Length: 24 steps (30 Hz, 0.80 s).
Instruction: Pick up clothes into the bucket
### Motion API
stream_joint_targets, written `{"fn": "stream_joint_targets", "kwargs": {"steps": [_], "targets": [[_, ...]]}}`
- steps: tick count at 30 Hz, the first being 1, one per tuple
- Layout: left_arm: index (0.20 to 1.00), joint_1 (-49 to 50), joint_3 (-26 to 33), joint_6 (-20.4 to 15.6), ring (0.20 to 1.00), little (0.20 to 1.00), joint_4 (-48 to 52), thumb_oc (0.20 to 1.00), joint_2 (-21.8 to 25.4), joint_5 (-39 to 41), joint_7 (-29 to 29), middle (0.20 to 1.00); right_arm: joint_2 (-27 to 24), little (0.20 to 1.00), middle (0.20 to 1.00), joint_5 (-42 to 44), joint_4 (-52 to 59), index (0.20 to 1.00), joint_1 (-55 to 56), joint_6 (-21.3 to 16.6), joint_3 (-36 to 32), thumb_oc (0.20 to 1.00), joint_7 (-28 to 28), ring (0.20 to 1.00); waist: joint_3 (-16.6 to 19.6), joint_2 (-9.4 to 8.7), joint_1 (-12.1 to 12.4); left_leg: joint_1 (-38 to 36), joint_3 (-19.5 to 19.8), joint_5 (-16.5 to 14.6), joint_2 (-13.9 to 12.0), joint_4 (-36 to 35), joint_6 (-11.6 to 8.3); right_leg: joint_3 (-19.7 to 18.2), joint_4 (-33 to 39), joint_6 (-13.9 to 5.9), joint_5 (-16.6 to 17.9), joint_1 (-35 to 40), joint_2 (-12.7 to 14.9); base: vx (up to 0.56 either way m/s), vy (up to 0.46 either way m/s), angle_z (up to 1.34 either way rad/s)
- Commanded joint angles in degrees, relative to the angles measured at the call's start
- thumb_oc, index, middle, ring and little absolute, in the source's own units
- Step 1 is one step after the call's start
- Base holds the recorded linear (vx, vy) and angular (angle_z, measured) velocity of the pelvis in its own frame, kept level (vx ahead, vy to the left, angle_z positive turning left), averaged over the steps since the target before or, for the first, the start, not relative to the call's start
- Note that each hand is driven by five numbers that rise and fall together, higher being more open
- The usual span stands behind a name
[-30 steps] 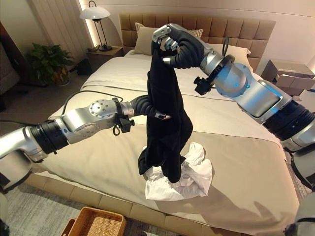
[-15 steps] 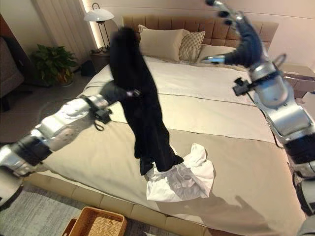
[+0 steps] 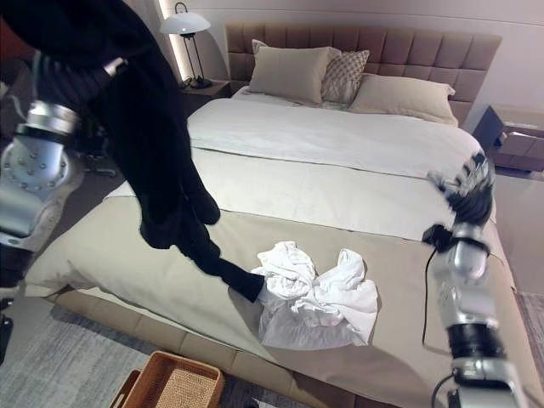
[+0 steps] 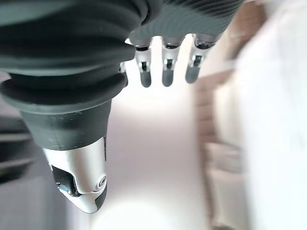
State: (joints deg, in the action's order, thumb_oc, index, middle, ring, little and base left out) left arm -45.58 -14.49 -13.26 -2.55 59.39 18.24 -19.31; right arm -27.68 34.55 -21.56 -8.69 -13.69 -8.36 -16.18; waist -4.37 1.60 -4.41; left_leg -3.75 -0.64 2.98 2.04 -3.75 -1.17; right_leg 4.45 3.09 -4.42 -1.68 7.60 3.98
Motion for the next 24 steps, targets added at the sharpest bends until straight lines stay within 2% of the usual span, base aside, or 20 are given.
{"fn": "stream_joint_targets", "kwargs": {"steps": [1, 3, 5, 9, 10, 12, 14, 17, 18, 20, 21, 24], "targets": [[0.2, -4.3, 7.6, -4.3, 0.2, 0.2, 1.4, 0.2, 5.2, -7.2, -5.8, 0.2, -0.8, 1.0, 1.0, -1.7, -8.9, 1.0, 1.2, -0.4, 0.0, 1.0, 0.9, 1.0, 2.8, -1.14, 1.4, -0.1, 1.0, -6.3, 0.5, 5.7, 0.95, 1.7, -5.1, -2.76, 0.0, -2.9, 2.6, 0.0, -0.036, 0.14], [0.2, -3.5, 8.8, -4.6, 0.2, 0.2, 1.5, 0.2, 6.0, -6.8, -6.0, 0.2, -0.2, 1.0, 1.0, -3.4, -12.5, 1.0, 2.0, 0.4, 0.9, 1.0, 1.2, 1.0, 2.8, -1.07, 1.3, -0.1, 1.3, -6.2, 0.5, 5.7, 0.84, 1.9, -5.1, -2.69, 0.0, -2.8, 2.6, 0.0, -0.023, 0.14], [0.2, -3.2, 10.5, -5.7, 0.2, 0.2, 1.7, 0.2, 8.8, -5.6, -6.5, 0.2, 1.1, 1.0, 1.0, -7.1, -20.5, 1.0, 4.1, 2.8, 3.0, 1.0, 2.6, 1.0, 2.9, -1.04, 1.7, -0.1, 1.6, -6.1, 0.3, 5.6, 0.67, 2.4, -5.1, -2.61, -0.1, -2.6, 2.4, 0.01, -0.026, 0.09], [0.2, -1.7, 13.9, -7.5, 0.2, 0.2, 0.5, 0.2, 14.9, -0.8, -6.9, 0.2, 3.2, 1.0, 1.0, -11.7, -32.5, 1.0, 6.2, 5.4, 6.6, 1.0, 5.0, 1.0, 2.9, -0.71, 2.5, -0.2, 2.6, -5.7, 0.1, 5.3, 0.2, 3.5, -5.0, -2.38, -0.4, -2.2, 2.2, 0.01, -0.023, 0.11], [0.2, -1.6, 14.0, -7.5, 0.2, 0.2, 0.4, 0.2, 15.0, -0.7, -6.8, 0.2, 3.2, 1.0, 1.0, -11.7, -32.7, 1.0, 6.0, 5.3, 6.7, 1.0, 5.0, 1.0, 2.9, -0.73, 2.4, -0.2, 2.6, -5.7, 0.1, 5.3, 0.19, 3.6, -5.0, -2.37, -0.4, -2.2, 2.2, -0.01, -0.03, 0.16], [0.2, -0.3, 14.3, -7.8, 0.2, 0.2, -0.6, 0.2, 18.6, 1.8, -5.2, 0.2, 4.3, 1.0, 1.0, -16.5, -39.0, 1.0, 7.3, 7.1, 10.4, 1.0, 7.3, 1.0, 2.7, -0.71, 3.1, 0.0, 3.5, -5.3, -0.1, 5.3, -0.06, 4.4, -5.1, -2.25, -0.5, -2.1, 2.0, -0.03, -0.032, 0.1], [0.2, 1.6, 15.0, -7.4, 0.2, 0.2, -1.1, 0.2, 20.2, 2.3, -3.9, 0.2, 4.9, 1.0, 1.0, -19.6, -41.7, 1.0, 8.0, 7.9, 13.0, 1.0, 8.9, 1.0, 2.5, -0.83, 3.6, 0.2, 4.2, -5.1, -0.1, 5.5, -0.24, 5.1, -5.2, -2.12, -0.7, -2.1, 1.9, -0.03, -0.026, 0.2], [0.2, 4.9, 16.6, -7.6, 0.2, 0.2, -0.3, 0.2, 20.4, 2.2, -2.9, 0.2, 5.2, 1.0, 1.0, -22.4, -43.7, 1.0, 8.4, 8.4, 14.1, 1.0, 9.5, 1.0, 2.1, -1.34, 4.3, 0.6, 4.8, -4.8, -0.3, 5.6, -0.41, 5.8, -5.5, -1.95, -0.9, -2.2, 1.8, -0.04, -0.032, 0.21], [0.2, 12.1, 21.1, -7.1, 0.2, 0.2, 1.4, 0.2, 19.3, 1.0, -1.8, 0.2, 5.9, 1.0, 1.0, -23.3, -44.2, 1.0, 9.2, 8.5, 14.3, 1.0, 10.0, 1.0, 1.8, -1.75, 4.8, 0.8, 5.5, -4.7, -0.3, 5.8, -0.56, 6.4, -5.6, -1.64, -1.2, -2.0, 1.8, -0.03, -0.034, 0.11], [0.2, 17.0, 24.7, -6.8, 0.2, 0.2, 2.6, 0.2, 18.3, 0.2, -1.5, 0.2, 5.8, 1.0, 1.0, -23.5, -45.2, 1.0, 9.4, 8.4, 14.3, 1.0, 10.0, 1.0, 1.5, -1.67, 4.6, 1.0, 5.8, -4.6, -0.2, 6.0, -0.63, 6.7, -5.7, -1.54, -1.3, -2.0, 1.7, -0.04, -0.03, 0.15], [0.2, 24.3, 29.0, -6.0, 0.2, 0.2, 3.3, 0.2, 16.6, -1.6, -0.5, 0.2, 6.2, 1.0, 1.0, -24.1, -45.6, 1.0, 10.1, 8.4, 13.7, 1.0, 10.2, 1.0, 1.0, -2.1, 5.3, 1.3, 6.4, -4.5, -0.3, 6.1, -0.75, 7.3, -5.8, -1.3, -1.5, -2.1, 1.6, -0.04, -0.028, 0.15], [0.2, 33.2, 35.7, -5.7, 0.2, 0.2, 5.6, 0.2, 14.0, -2.8, 0.0, 0.2, 6.2, 1.0, 1.0, -24.5, -45.7, 1.0, 10.5, 8.3, 13.8, 1.0, 10.5, 1.0, 0.5, -2.16, 5.2, 1.6, 7.0, -4.4, -0.3, 6.2, -0.87, 7.8, -5.9, -1.15, -1.7, -2.2, 1.5, -0.05, -0.025, 0.19]]}}
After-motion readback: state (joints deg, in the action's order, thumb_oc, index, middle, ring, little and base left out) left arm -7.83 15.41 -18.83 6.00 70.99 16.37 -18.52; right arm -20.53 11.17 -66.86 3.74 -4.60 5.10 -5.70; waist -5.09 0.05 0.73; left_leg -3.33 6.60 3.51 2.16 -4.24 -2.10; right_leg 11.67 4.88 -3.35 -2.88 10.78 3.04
